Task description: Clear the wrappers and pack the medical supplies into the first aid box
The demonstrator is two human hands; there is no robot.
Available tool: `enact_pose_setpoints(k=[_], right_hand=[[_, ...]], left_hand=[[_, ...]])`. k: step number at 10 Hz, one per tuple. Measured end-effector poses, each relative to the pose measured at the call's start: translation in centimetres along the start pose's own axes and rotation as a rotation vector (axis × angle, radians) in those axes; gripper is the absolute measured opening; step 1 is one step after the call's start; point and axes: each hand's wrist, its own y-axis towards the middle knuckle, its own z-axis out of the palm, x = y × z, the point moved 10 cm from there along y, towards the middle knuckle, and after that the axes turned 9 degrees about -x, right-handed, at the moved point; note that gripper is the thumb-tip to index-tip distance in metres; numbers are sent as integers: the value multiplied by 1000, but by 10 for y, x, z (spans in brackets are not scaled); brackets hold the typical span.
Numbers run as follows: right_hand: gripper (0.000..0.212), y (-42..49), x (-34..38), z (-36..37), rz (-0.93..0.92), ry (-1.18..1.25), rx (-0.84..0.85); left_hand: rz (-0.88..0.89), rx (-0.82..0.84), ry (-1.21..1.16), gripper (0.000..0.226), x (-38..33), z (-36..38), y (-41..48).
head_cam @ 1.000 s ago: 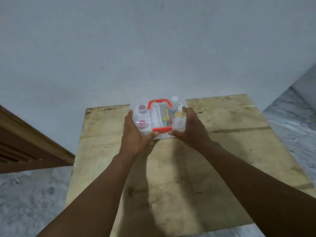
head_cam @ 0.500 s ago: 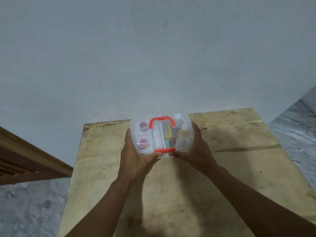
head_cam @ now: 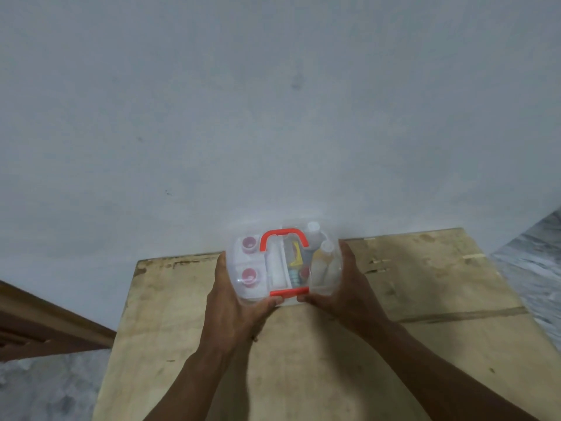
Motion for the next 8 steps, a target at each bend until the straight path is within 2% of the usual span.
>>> enact_pose_setpoints(k=[3, 6, 8], right_hand=[[93, -1, -2, -1, 27, 11, 2], [116, -3, -9, -1, 41, -105, 27], [121, -6, -12, -4, 108, -166, 77]], left_hand=[[-20, 14, -6, 104, 3, 0, -1], [-51, 68, 46, 114, 5, 2, -2], [-162, 125, 73, 150, 1, 1, -11]])
